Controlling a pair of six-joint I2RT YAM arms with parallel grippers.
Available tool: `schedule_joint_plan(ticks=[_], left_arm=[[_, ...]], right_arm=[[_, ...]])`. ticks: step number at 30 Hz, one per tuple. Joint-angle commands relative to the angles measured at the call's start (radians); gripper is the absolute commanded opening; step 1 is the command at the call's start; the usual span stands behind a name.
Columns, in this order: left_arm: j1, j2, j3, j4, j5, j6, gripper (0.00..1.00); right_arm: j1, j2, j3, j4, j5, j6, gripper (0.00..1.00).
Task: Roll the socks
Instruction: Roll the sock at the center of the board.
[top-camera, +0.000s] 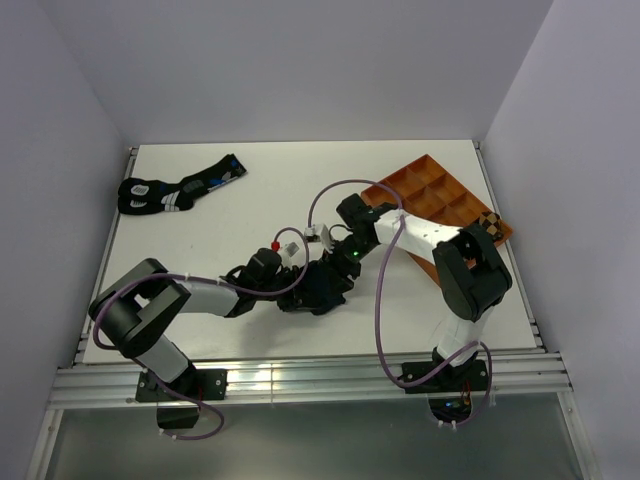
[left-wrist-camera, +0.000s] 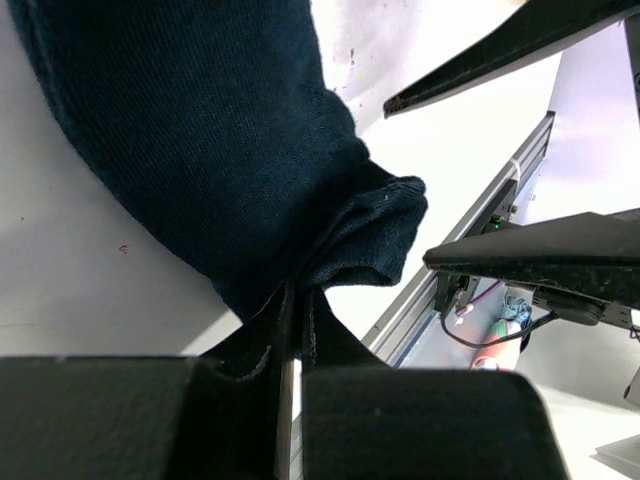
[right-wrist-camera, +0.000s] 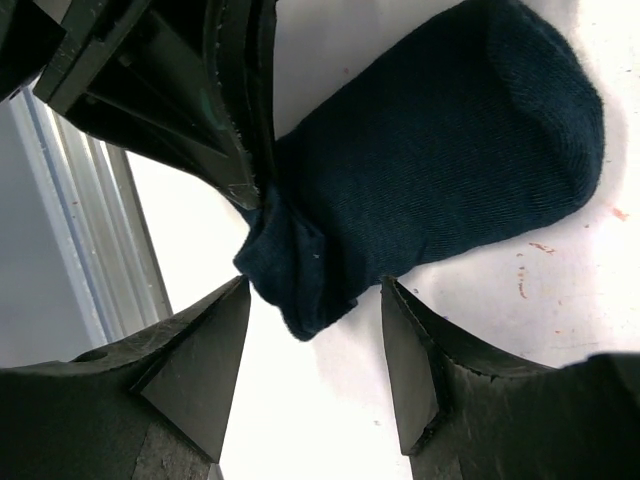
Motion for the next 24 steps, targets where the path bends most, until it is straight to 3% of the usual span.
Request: schedule_joint_plan(ticks=[1,19,24], left_arm=[[0.003,0.012,0.030,0.007,0.022,-0.006,0.00],[0.003,0.040,0.018,0.062,0.023,-0.038,0.00],[0.003,0.044,0.016,0.073,0.019,-0.044,0.00]], right_arm=[[0.012,-0.011,-0.008,0.041,0.020,-0.001,0.63],[0.073,0.024,0.007,0.006,0.018,0.022,0.60],[0.073,0.076,0.024,-0.014,0.012,0.031,0.37]])
